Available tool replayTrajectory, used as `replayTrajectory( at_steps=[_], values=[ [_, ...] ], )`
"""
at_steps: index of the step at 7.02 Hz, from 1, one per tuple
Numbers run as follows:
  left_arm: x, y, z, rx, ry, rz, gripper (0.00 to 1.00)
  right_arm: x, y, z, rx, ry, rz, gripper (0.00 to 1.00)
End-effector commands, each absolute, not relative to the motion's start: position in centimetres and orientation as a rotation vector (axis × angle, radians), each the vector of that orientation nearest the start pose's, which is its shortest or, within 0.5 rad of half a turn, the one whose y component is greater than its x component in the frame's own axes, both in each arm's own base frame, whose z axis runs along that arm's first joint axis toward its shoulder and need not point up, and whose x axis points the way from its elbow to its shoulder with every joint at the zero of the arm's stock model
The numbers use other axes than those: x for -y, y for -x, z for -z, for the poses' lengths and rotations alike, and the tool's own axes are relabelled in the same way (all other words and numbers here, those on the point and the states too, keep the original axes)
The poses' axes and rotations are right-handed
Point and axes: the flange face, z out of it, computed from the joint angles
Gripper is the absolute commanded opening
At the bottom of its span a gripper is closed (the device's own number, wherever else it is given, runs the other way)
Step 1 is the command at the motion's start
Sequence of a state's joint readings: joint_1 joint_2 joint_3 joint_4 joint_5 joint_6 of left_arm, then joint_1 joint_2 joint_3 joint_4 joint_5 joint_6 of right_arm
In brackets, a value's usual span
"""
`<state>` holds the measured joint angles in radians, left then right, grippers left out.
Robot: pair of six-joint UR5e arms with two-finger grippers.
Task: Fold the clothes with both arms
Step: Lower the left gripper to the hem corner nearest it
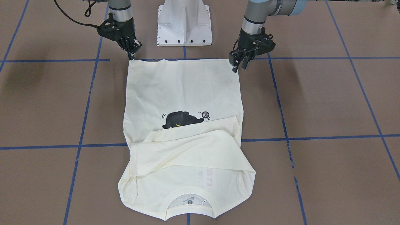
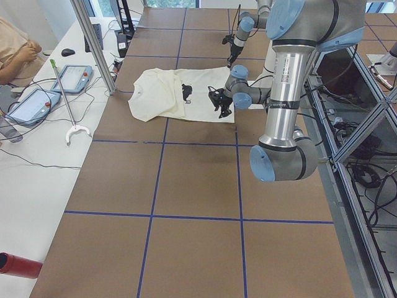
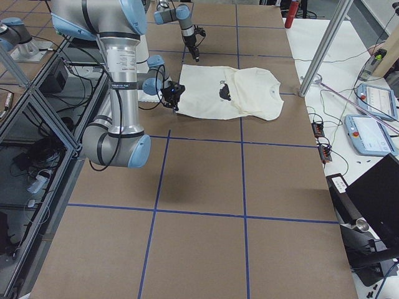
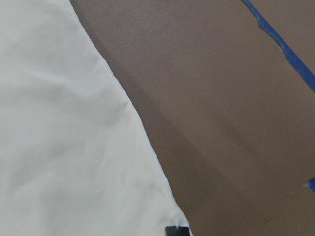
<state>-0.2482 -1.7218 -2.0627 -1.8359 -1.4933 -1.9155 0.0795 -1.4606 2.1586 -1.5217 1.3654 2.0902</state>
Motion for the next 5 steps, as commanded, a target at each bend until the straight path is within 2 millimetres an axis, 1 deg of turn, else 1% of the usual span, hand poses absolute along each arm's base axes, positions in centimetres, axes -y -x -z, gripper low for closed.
replayTrajectory(
  at_steps=[1,2,5],
  values=[
    [24.2,-47.8,-33.7,-0.904,-0.006,0.580,0.57,19.1,47.2,-34.0,0.777,-0.029,-0.644,0.00],
    [22.5,-48.8,-34.2,-0.891,0.018,0.569,0.56,19.1,47.2,-33.9,0.780,-0.026,-0.644,0.00],
    [21.2,-49.4,-34.3,-0.877,0.045,0.546,0.53,19.0,47.4,-33.6,0.786,-0.024,-0.642,0.00]
  ],
)
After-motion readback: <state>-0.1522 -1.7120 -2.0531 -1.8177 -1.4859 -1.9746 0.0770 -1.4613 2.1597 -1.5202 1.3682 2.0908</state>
